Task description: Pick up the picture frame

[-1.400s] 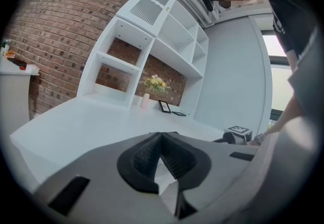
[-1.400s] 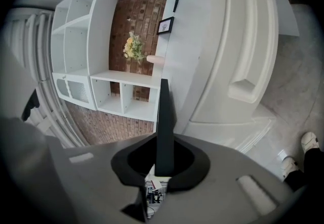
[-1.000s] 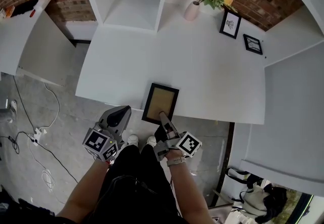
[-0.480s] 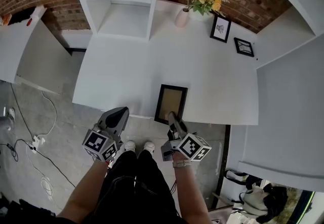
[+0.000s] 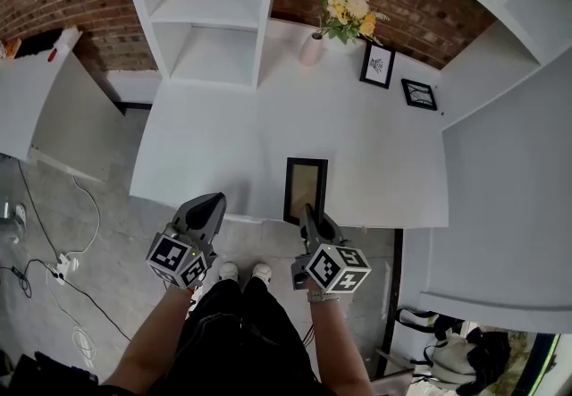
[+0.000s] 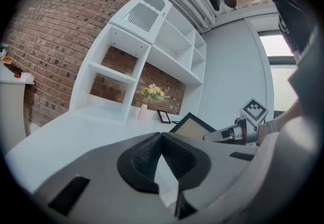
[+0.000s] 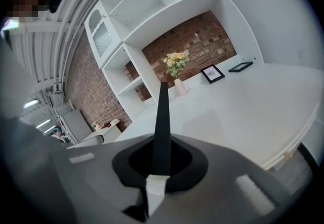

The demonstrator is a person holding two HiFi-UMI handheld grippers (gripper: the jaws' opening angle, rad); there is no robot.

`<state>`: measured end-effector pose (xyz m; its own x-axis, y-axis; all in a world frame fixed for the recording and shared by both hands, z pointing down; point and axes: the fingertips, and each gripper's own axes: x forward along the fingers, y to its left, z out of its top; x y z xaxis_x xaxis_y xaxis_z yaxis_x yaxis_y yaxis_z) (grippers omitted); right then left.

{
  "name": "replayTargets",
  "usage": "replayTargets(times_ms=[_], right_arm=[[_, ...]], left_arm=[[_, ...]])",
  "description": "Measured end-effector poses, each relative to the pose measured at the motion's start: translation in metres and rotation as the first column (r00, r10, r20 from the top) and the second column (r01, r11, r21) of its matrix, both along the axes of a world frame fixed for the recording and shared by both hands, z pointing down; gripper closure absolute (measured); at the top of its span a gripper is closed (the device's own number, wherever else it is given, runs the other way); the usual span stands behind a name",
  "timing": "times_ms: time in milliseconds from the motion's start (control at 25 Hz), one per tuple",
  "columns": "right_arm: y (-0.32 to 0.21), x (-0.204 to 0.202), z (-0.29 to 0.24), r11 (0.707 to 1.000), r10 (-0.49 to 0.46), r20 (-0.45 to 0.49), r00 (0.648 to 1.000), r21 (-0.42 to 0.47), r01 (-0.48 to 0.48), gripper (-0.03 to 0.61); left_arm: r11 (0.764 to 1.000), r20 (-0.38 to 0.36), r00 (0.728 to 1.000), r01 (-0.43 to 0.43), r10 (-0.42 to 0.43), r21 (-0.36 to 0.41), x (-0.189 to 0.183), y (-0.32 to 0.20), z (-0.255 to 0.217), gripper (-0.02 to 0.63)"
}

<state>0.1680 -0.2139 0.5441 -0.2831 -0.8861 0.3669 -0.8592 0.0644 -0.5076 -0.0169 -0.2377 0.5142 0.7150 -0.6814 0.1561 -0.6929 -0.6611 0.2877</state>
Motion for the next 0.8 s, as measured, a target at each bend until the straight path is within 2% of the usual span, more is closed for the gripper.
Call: replayTargets(times_ms=[360, 800], right_arm=[[0.001, 0.0, -0.023, 0.998, -0.022, -0.146, 0.989, 0.062, 0.031, 0.565], [-0.003, 0.01, -0.056, 0.992, 0.004, -0.183, 0.983, 0.125, 0.019, 0.565]], left_arm=[[0.999, -0.006, 1.0, 0.007, -0.007, 0.04, -0.002, -0.003, -0.015, 0.627], [0.993, -0.016, 0.999, 0.038, -0.036, 0.115, -0.003, -0.015, -0.045, 0.627]])
